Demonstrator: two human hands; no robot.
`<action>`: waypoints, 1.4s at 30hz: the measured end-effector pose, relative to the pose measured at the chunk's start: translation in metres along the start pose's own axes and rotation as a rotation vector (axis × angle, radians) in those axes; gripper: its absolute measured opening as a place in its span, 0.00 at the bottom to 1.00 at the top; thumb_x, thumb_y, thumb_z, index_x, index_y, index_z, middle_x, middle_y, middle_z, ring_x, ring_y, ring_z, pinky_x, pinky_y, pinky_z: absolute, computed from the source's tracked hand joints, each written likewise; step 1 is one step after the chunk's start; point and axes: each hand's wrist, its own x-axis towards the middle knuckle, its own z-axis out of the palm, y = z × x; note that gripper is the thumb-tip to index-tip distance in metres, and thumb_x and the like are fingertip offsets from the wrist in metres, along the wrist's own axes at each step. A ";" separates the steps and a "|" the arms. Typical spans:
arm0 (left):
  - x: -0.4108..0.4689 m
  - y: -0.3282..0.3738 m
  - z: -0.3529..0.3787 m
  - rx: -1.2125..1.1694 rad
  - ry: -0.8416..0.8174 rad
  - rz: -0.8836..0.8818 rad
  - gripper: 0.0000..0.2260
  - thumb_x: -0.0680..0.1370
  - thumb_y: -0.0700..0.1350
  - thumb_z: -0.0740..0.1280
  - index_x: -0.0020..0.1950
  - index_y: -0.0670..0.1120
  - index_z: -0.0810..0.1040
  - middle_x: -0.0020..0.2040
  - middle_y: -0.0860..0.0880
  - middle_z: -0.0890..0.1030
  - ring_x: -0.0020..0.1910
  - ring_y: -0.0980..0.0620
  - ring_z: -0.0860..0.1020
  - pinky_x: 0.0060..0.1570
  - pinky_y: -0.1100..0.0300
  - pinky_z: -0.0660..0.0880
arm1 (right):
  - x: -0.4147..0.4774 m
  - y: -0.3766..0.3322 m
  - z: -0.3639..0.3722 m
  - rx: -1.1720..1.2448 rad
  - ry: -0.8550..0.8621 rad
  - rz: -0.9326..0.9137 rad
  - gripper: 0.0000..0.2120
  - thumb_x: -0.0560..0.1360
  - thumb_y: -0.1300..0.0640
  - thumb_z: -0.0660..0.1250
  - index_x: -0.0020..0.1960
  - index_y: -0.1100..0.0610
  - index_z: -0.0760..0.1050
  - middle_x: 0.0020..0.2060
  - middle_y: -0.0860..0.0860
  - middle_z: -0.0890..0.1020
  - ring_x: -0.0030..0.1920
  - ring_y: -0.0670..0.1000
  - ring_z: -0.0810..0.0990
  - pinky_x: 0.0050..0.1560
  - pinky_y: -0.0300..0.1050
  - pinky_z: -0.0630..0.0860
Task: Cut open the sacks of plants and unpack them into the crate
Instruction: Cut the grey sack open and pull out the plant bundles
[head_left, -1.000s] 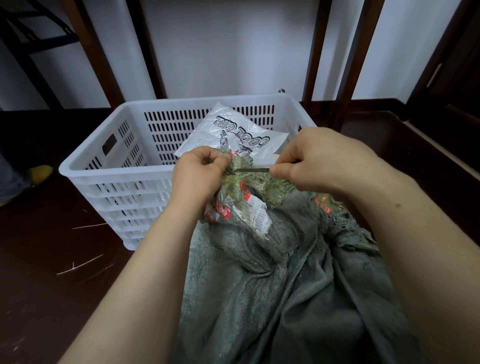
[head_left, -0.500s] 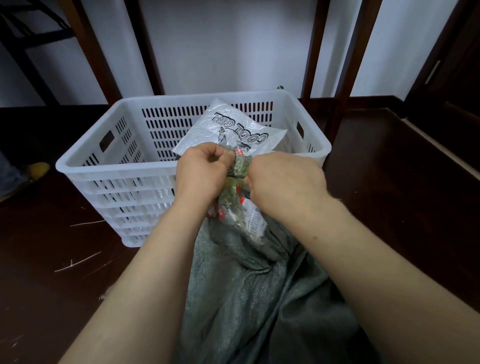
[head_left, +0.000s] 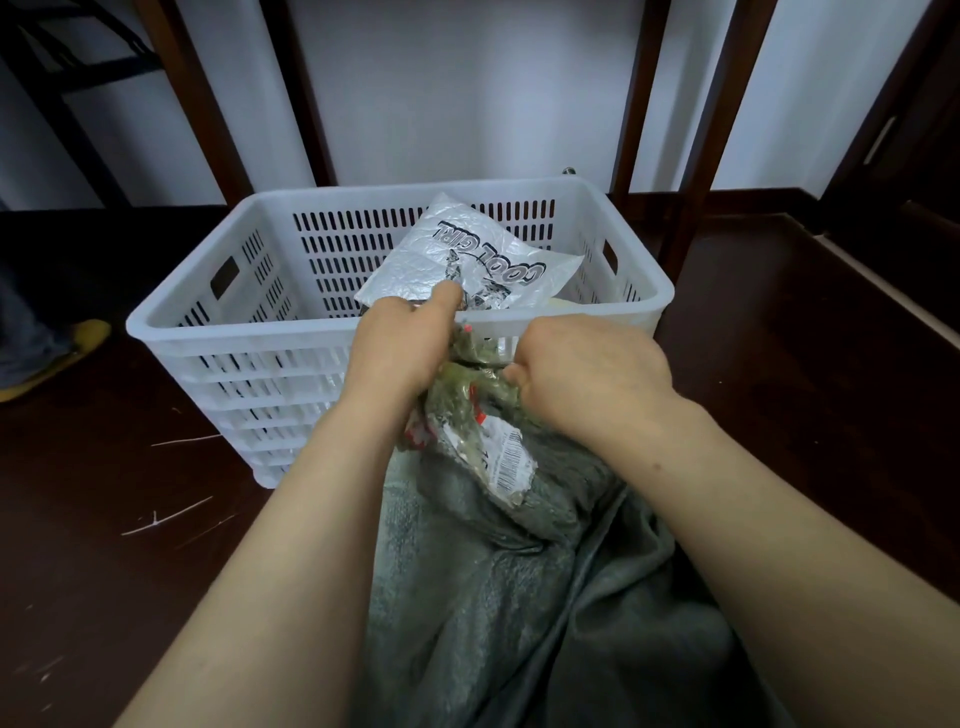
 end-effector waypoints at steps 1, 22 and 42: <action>0.000 -0.002 -0.001 0.021 -0.018 -0.029 0.23 0.69 0.61 0.66 0.36 0.39 0.75 0.36 0.40 0.80 0.31 0.46 0.72 0.35 0.56 0.68 | 0.000 0.000 0.000 0.004 -0.012 0.000 0.05 0.79 0.55 0.60 0.45 0.50 0.72 0.32 0.47 0.67 0.37 0.53 0.70 0.27 0.40 0.58; 0.010 -0.015 -0.006 -0.024 0.162 0.027 0.11 0.67 0.54 0.76 0.30 0.52 0.79 0.31 0.48 0.81 0.34 0.44 0.80 0.42 0.42 0.80 | -0.006 -0.006 -0.009 -0.043 -0.034 -0.007 0.08 0.79 0.56 0.60 0.41 0.52 0.65 0.31 0.47 0.64 0.34 0.52 0.67 0.27 0.40 0.57; 0.011 -0.012 -0.018 0.010 0.120 0.048 0.15 0.67 0.52 0.77 0.28 0.46 0.77 0.31 0.47 0.80 0.32 0.45 0.77 0.46 0.42 0.79 | 0.004 0.001 0.011 0.020 0.034 -0.007 0.03 0.78 0.54 0.62 0.46 0.50 0.73 0.32 0.48 0.69 0.40 0.54 0.71 0.38 0.46 0.66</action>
